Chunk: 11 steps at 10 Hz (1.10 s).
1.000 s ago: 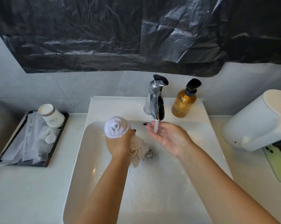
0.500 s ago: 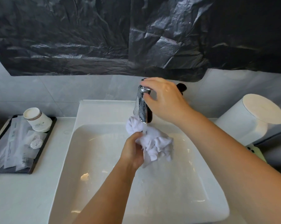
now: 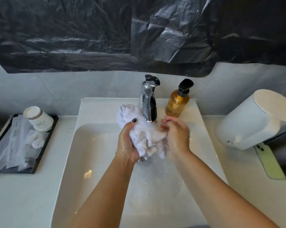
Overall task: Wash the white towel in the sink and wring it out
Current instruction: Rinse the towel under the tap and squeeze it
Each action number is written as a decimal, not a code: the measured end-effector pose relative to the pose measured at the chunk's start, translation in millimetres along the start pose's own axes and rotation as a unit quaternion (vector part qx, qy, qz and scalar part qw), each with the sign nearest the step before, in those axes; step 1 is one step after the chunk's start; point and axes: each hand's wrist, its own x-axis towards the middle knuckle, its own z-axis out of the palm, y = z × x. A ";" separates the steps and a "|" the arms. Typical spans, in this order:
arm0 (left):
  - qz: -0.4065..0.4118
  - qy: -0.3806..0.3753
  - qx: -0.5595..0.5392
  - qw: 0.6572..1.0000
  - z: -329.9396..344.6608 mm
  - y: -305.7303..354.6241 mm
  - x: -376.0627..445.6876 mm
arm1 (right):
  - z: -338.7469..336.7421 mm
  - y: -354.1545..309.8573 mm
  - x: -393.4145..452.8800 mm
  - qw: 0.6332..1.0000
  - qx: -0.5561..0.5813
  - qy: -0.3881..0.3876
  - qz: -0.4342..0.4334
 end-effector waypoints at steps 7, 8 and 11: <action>-0.014 0.054 0.137 0.989 -62.6 27.1 12.7 | 30.6 -22.9 5.8 0.980 -0.068 0.020 -0.186; -0.047 0.030 0.154 0.987 -47.9 11.2 15.1 | 33.9 -49.7 9.6 0.883 -0.199 -0.060 -0.421; -0.049 -0.009 0.114 0.992 -26.7 15.3 7.2 | 13.9 -47.1 14.5 0.687 -0.419 -0.197 -0.559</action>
